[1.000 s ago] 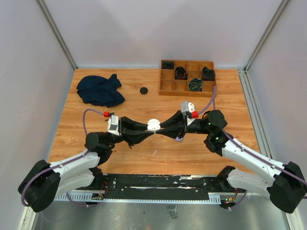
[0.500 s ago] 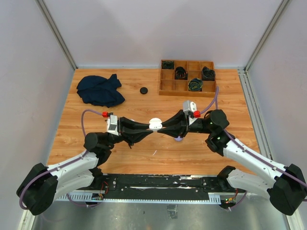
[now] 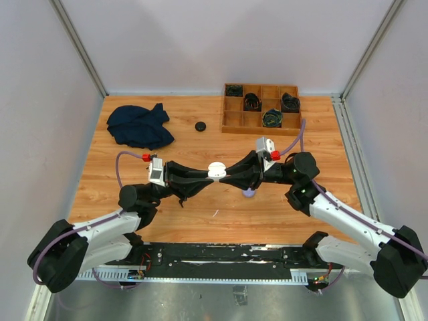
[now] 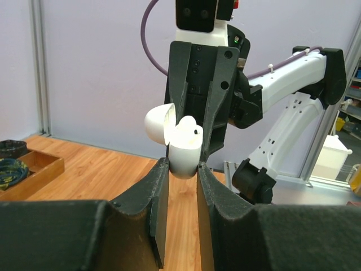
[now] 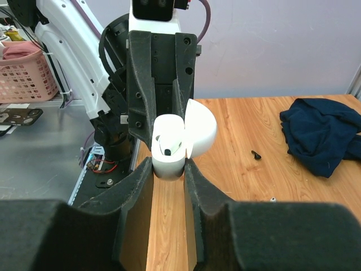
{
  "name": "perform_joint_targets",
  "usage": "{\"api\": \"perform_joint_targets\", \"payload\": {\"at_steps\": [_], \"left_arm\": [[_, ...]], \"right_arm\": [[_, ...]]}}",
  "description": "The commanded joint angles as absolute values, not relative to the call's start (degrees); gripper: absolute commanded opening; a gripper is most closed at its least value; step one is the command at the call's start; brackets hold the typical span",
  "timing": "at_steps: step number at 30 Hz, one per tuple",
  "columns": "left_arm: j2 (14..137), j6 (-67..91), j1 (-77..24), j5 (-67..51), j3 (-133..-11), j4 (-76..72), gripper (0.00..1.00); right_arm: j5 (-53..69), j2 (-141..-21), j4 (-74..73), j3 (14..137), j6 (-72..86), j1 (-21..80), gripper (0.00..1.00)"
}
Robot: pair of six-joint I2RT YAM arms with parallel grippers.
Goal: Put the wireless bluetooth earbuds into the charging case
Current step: Place the earbud in the charging case, then pick up the earbud from the center of the board.
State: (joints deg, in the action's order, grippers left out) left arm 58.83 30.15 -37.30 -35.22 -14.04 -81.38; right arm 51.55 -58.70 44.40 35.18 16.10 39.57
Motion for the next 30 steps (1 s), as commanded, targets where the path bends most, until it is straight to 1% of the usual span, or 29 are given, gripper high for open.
{"api": "perform_joint_targets", "payload": {"at_steps": [1,8,15,17,21,25,27,29,30], "left_arm": [[59.41,31.20,-37.97,-37.10,-15.11,-83.51,0.06],[59.67,31.29,-38.06,-36.78,-14.98,-83.79,0.06],[59.84,31.29,-38.14,-36.54,-14.87,-84.01,0.06],[59.85,31.21,-38.23,-36.50,-14.93,-84.03,0.06],[59.44,31.07,-38.23,-36.26,-14.68,-83.86,0.07],[57.70,29.49,-38.22,-35.17,-14.21,-80.73,0.15],[56.04,27.95,-38.23,-34.20,-13.83,-77.23,0.23],[53.97,26.37,-38.23,-32.66,-13.50,-72.83,0.29],[52.83,25.64,-38.23,-31.82,-13.45,-70.53,0.33]], "right_arm": [[53.25,-59.77,46.79,35.72,17.61,39.57,0.24],[53.86,-60.81,49.21,35.71,19.59,39.63,0.28],[53.87,-61.53,50.74,35.78,20.88,39.72,0.29],[53.79,-61.72,50.99,35.82,20.99,39.65,0.28],[53.16,-61.58,50.08,35.72,20.50,39.61,0.17],[51.71,-60.34,47.42,35.28,18.26,39.40,0.10],[51.01,-59.33,46.76,34.80,17.19,39.10,0.06],[50.18,-58.19,45.43,34.30,15.77,38.82,0.04],[49.50,-57.59,44.43,34.10,14.48,38.78,0.04]]}}
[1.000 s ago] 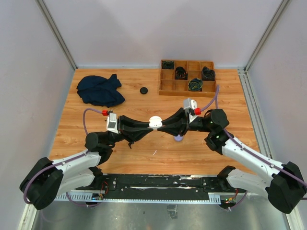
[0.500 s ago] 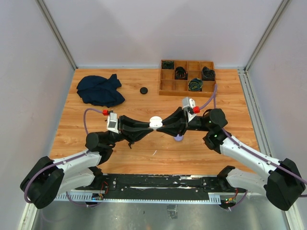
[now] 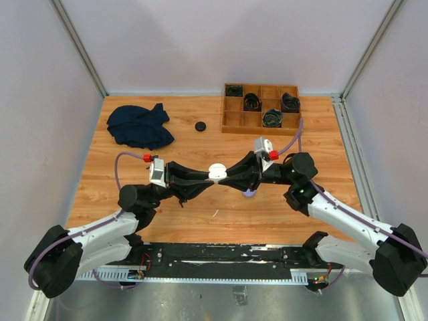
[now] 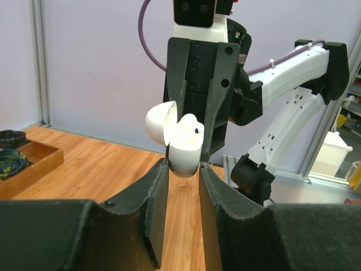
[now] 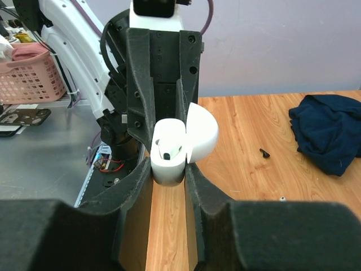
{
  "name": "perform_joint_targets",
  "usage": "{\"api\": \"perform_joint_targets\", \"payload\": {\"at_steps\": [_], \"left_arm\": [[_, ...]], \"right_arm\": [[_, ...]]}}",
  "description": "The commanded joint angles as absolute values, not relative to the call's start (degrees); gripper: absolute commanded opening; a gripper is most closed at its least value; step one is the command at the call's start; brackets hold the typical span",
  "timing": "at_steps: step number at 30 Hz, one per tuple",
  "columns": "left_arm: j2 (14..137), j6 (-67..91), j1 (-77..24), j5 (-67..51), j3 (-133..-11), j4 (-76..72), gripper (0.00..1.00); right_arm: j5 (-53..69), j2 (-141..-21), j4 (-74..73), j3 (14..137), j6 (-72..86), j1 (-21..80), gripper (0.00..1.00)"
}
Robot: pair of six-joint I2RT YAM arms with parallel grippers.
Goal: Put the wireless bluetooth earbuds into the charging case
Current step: Pick up the earbud from the center of the board.
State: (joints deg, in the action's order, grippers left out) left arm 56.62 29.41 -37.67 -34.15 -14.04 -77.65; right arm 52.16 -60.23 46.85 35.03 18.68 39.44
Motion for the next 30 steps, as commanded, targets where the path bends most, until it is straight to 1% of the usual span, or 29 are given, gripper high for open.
{"api": "perform_joint_targets", "payload": {"at_steps": [1,8,12,14,17,24,30], "left_arm": [[51.58,24.91,-38.23,-30.80,-13.45,-67.64,0.36],[42.85,22.47,-38.23,-18.73,-15.64,-42.68,0.49],[40.88,24.45,-38.23,-8.13,-19.36,-25.90,0.53],[41.26,25.93,-38.23,-3.33,-21.60,-19.94,0.55],[43.07,28.72,-38.23,3.58,-24.74,-9.89,0.57],[50.73,36.04,-37.60,16.43,-30.57,3.43,0.65],[61.22,40.00,-32.12,17.83,-38.33,12.67,0.65]], "right_arm": [[48.92,-56.90,43.19,33.98,13.40,38.69,0.03],[41.45,-51.58,40.10,29.76,6.67,38.74,0.02],[35.96,-49.49,39.22,26.86,4.50,38.74,0.04],[34.39,-49.23,39.78,25.51,4.03,38.75,0.04],[32.24,-49.42,40.90,23.61,3.34,38.68,0.04],[28.10,-49.92,43.35,20.07,2.13,38.68,0.04],[26.31,-49.63,43.77,18.64,2.02,38.75,0.04]]}}
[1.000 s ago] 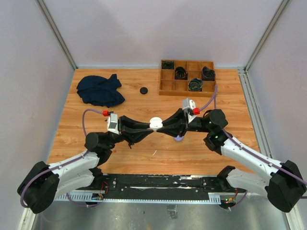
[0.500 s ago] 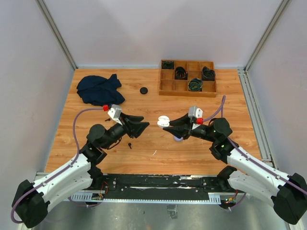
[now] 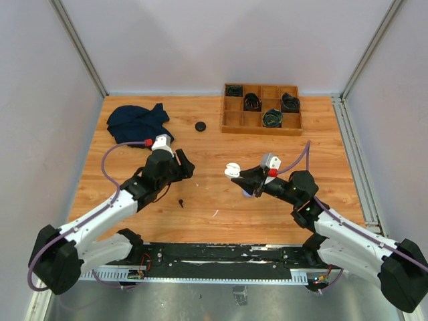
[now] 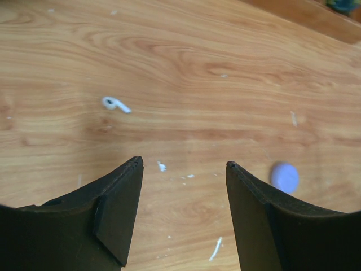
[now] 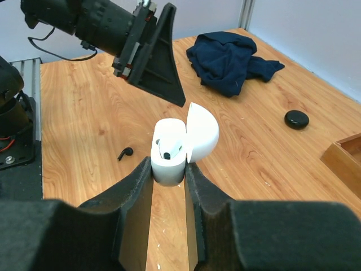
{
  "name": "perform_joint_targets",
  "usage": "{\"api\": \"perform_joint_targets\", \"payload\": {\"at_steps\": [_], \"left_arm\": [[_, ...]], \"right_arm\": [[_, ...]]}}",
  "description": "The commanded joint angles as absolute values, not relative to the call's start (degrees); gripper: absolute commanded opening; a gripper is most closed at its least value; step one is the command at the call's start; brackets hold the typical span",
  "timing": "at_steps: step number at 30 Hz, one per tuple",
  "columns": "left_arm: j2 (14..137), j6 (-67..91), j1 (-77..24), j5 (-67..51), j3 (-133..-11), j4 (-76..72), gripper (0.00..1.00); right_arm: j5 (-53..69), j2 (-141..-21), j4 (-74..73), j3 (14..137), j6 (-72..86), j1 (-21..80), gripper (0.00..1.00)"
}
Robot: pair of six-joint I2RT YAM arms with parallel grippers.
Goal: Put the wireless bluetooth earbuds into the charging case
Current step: Pick up the earbud from the center of the board.
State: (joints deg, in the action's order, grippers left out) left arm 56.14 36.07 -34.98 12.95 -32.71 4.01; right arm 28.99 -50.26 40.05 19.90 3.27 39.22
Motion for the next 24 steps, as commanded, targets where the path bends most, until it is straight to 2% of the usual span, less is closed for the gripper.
{"api": "perform_joint_targets", "payload": {"at_steps": [1,10,24], "left_arm": [[63.07,40.20,-31.60,18.07,-39.75,13.99,0.65],[80.08,42.63,-29.56,20.90,-51.31,26.08,0.61],[97.23,47.41,-25.97,21.75,-64.77,32.87,0.49]], "right_arm": [[25.99,-49.51,44.07,18.35,1.98,38.71,0.04],[25.49,-50.86,45.28,17.57,2.41,38.74,0.04],[24.73,-50.11,44.55,17.20,2.42,38.72,0.04]]}}
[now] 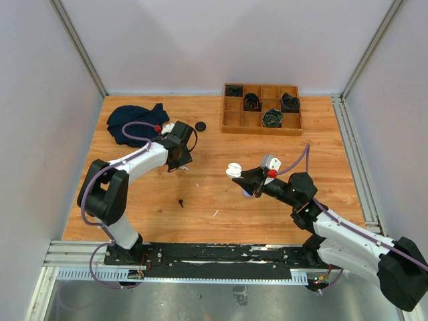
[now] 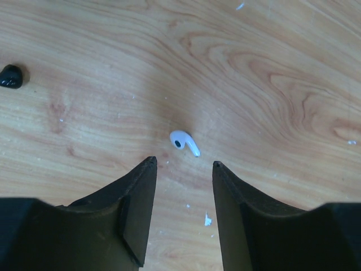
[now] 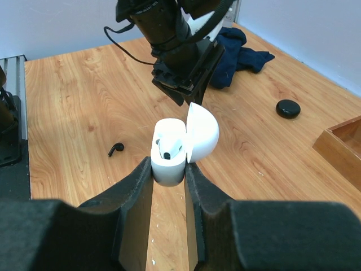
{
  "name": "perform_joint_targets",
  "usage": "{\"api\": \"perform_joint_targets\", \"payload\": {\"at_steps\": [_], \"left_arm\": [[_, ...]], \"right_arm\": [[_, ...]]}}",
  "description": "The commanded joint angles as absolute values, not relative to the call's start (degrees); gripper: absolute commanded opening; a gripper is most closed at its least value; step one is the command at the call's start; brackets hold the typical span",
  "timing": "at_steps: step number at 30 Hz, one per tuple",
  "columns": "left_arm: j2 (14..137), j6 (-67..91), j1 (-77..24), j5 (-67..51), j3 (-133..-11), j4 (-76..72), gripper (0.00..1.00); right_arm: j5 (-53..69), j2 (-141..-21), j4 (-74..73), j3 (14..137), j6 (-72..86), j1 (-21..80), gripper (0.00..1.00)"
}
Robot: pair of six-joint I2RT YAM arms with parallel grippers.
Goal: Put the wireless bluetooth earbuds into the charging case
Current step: Pick up the earbud from the center of the board.
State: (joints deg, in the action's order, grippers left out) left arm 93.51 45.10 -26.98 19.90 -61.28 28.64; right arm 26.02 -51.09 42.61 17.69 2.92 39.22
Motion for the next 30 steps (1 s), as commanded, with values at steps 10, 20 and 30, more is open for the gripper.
{"api": "perform_joint_targets", "payload": {"at_steps": [10,20,30], "left_arm": [[103.33,48.30,-25.02,20.80,-67.44,33.21,0.46],[105.77,47.61,-24.35,19.00,-68.21,31.86,0.40],[105.69,46.39,-24.35,14.83,-66.83,31.04,0.34]], "right_arm": [[24.52,-49.49,44.04,17.22,2.31,38.80,0.04],[24.77,-49.35,43.64,17.36,2.42,38.77,0.04],[25.27,-49.05,42.98,17.74,2.46,38.81,0.04]]}}
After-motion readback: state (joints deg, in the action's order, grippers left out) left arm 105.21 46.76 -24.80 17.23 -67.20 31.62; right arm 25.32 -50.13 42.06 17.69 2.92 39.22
